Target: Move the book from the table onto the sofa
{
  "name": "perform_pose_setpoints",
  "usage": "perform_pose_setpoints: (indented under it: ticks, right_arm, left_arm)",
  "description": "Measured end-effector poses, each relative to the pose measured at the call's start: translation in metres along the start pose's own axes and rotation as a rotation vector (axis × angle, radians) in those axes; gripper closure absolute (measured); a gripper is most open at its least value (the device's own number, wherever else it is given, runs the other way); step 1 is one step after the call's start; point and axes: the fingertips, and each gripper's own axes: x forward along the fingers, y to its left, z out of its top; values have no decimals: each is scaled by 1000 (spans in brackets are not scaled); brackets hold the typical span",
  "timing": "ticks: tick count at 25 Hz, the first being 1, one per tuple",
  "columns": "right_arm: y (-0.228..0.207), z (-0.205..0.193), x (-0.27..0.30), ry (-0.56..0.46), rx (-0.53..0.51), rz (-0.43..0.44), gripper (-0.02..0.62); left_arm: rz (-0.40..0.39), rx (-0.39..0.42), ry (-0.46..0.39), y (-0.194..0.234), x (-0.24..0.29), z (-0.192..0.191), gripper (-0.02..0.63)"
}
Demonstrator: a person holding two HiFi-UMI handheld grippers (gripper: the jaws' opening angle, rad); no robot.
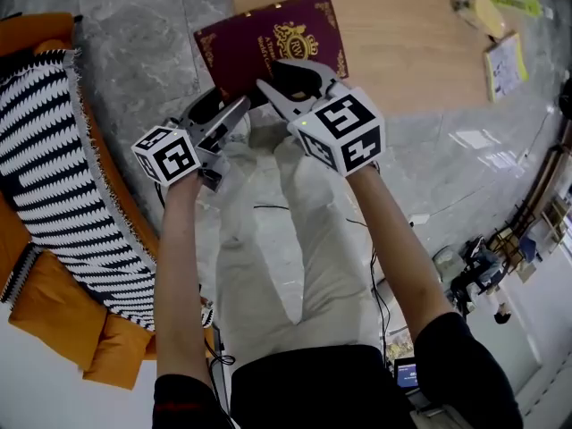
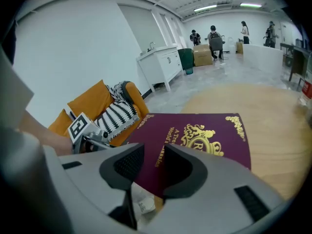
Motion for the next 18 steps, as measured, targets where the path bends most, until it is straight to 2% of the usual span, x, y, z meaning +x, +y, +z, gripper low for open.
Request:
perform_pose_setpoints:
  ticks: [11, 18]
  right_arm:
    - [-78, 1, -28, -1, -34, -265, 449]
    - [-85, 2, -27, -6, -2, -299, 453]
  left_arm:
    - [-34, -16, 24, -1, 11, -3, 279]
    - [-46, -18, 39, -2, 13, -1, 279]
